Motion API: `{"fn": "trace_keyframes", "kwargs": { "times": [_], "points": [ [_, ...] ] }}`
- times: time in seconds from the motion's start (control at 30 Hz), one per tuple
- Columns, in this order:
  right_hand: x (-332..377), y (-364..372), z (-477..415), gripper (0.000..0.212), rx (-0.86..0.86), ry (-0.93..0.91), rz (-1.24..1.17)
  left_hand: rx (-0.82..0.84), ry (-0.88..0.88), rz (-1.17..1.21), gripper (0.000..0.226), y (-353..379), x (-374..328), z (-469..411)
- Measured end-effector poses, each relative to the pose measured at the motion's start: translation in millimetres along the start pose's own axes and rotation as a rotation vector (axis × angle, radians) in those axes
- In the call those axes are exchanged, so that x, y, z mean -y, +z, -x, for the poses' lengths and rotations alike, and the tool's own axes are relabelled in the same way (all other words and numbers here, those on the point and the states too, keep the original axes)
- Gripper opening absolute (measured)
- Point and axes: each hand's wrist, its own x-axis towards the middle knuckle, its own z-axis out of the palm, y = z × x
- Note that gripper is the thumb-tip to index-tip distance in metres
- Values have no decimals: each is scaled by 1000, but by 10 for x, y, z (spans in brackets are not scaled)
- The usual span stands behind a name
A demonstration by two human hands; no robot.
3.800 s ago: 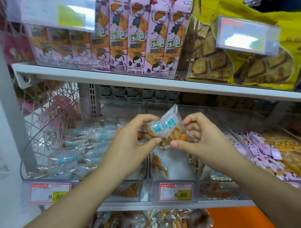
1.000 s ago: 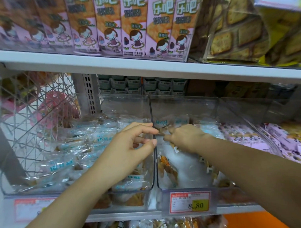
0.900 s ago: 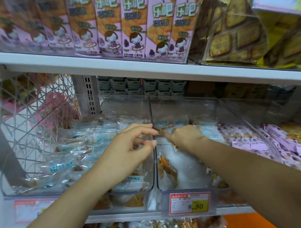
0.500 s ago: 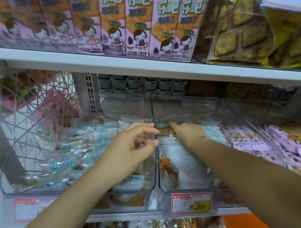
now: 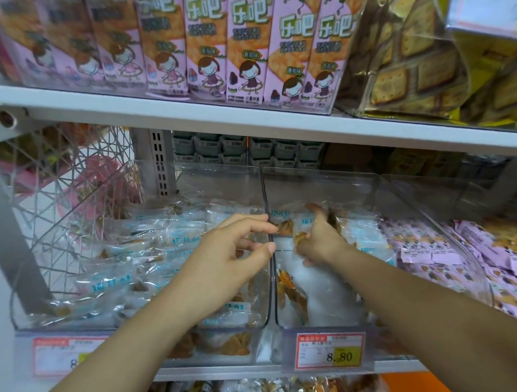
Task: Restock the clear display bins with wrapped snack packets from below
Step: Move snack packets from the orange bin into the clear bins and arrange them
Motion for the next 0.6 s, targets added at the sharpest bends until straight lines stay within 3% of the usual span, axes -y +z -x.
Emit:
{"fn": "trace_keyframes", "kwargs": {
  "times": [0.07, 0.27, 0.43, 0.6],
  "points": [
    [-36, 39, -72, 95, -39, 3, -96, 3, -1, 3, 19, -2, 9, -7],
    [-112, 85, -90, 89, -221, -10, 45, 0, 8, -3, 19, -2, 18, -8],
    [-59, 16, 41, 97, -112, -25, 206, -3, 13, -1, 19, 1, 10, 12],
    [57, -142, 234, 96, 36, -69, -12, -3, 20, -18, 19, 6, 25, 8]
  ]
}}
